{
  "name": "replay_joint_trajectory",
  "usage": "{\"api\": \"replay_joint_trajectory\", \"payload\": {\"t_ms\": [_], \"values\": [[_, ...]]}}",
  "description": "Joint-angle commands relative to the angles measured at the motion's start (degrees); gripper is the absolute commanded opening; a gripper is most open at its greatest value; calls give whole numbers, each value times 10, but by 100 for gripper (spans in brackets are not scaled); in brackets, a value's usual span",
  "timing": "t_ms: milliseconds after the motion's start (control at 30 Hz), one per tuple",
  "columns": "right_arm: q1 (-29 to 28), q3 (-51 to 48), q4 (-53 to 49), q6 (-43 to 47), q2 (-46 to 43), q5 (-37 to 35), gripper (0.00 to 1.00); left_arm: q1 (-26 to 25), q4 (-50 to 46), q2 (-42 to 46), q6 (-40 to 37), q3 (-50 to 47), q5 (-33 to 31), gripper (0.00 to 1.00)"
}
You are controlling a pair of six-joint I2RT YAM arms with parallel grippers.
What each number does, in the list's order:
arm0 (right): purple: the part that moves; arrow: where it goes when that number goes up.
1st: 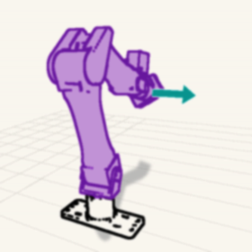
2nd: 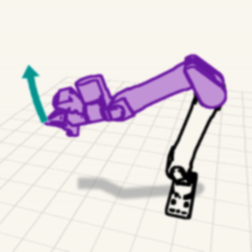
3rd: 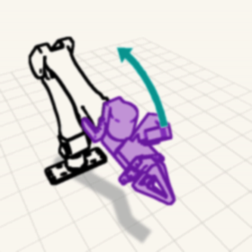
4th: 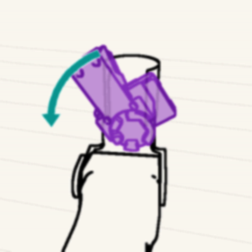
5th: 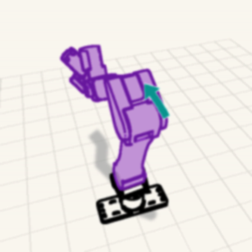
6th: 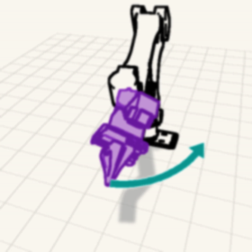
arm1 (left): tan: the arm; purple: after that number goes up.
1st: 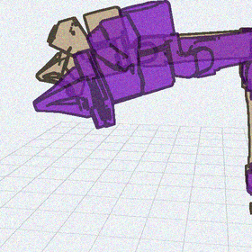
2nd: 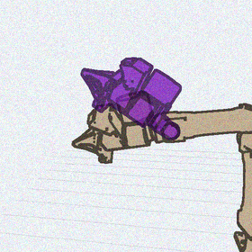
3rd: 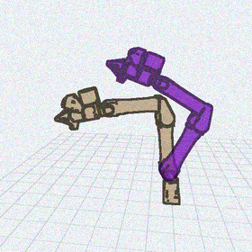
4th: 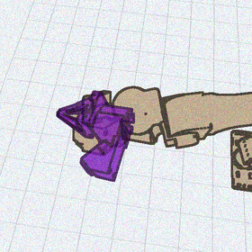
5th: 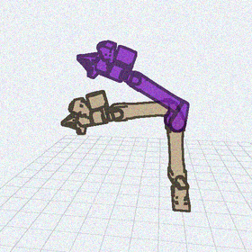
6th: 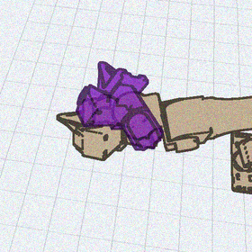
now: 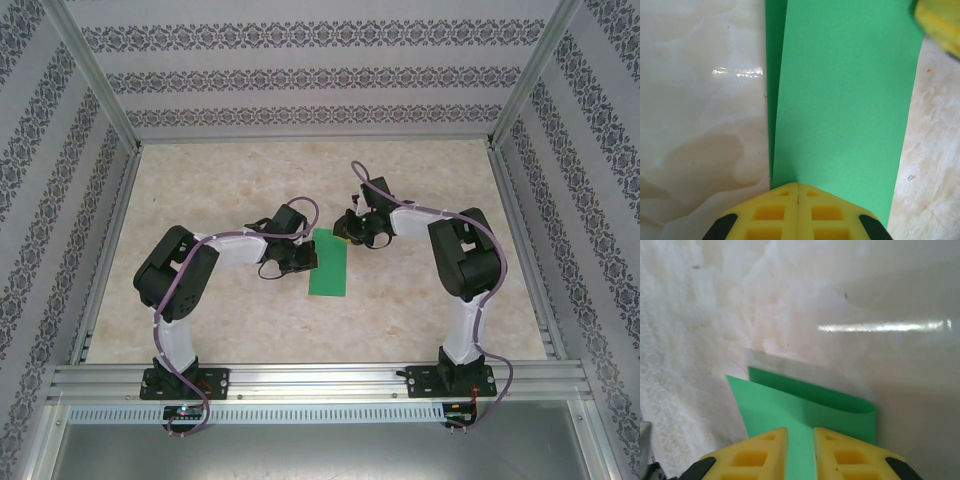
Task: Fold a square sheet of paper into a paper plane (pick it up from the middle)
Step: Fold the square sheet of paper in half at the center of the table.
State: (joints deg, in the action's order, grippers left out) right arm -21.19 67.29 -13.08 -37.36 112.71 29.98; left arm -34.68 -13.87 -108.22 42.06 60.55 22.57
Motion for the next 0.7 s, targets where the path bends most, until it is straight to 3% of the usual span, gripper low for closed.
{"api": "replay_joint_trajectory", "payload": {"t_ms": [0,333,667], "values": [[13,19,-1,9,-5,5,21,-8,-51,-16,-13,-2,-19,0],[11,19,-7,-14,52,-20,21,-9,-55,-9,-16,-4,-21,0],[13,43,0,-13,-3,8,21,-8,-60,-8,-20,-6,-27,0]]}}
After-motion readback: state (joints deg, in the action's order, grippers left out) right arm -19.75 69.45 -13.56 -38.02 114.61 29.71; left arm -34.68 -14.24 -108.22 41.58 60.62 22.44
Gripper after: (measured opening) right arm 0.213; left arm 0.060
